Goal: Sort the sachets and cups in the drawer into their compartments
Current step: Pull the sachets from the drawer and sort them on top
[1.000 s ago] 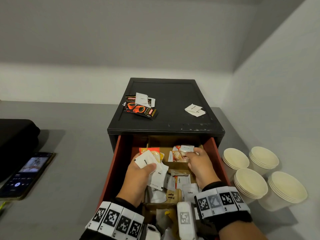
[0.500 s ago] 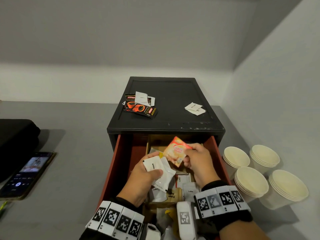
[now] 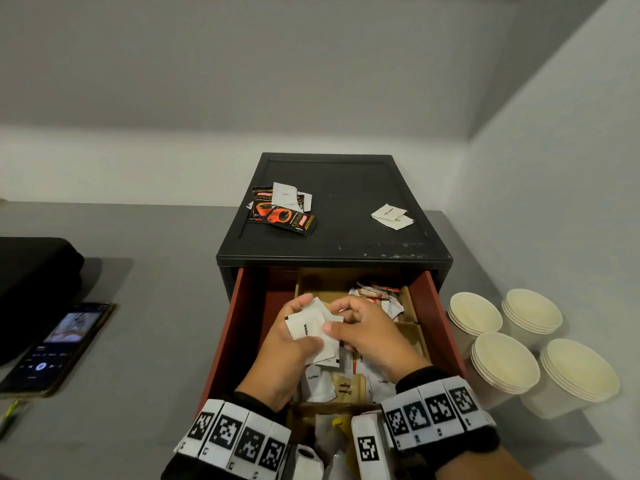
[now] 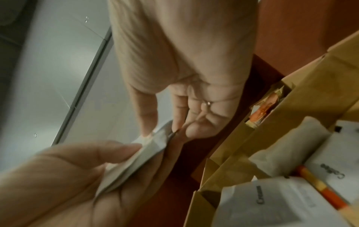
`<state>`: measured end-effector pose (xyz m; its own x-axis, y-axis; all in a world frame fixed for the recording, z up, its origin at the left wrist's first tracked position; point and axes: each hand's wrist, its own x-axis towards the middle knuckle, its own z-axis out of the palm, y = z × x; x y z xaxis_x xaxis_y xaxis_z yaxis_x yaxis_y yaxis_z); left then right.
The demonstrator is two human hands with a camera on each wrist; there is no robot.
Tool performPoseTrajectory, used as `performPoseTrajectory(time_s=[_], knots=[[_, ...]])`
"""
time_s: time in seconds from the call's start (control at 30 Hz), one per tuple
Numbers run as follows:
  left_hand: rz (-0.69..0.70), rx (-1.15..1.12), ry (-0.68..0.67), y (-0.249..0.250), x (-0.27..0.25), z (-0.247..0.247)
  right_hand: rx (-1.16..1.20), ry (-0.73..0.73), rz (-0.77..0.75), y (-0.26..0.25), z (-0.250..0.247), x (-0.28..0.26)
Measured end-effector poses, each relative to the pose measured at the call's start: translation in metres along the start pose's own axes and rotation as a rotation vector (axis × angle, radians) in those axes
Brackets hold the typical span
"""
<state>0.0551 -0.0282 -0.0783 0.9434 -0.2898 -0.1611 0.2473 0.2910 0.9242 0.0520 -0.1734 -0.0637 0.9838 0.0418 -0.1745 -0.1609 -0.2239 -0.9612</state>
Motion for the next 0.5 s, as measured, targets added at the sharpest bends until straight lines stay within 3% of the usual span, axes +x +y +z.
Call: performPoseTrajectory(time_s=[0.17, 0.27, 0.5], knots=[[-0.005, 0.047, -0.090, 0.001, -0.005, 0.002, -0.049, 0.029, -0.077, 0.003, 0.000, 0.001], [-0.021, 0.052, -0.070, 0.000, -0.004, 0.002, -0.061, 0.011, -0.086, 0.003, 0.001, 0.001], [-0.030, 0.071, -0.073, 0.002, -0.005, 0.004, -0.056, 0.157, -0.069, -0.005, -0.012, 0.000]])
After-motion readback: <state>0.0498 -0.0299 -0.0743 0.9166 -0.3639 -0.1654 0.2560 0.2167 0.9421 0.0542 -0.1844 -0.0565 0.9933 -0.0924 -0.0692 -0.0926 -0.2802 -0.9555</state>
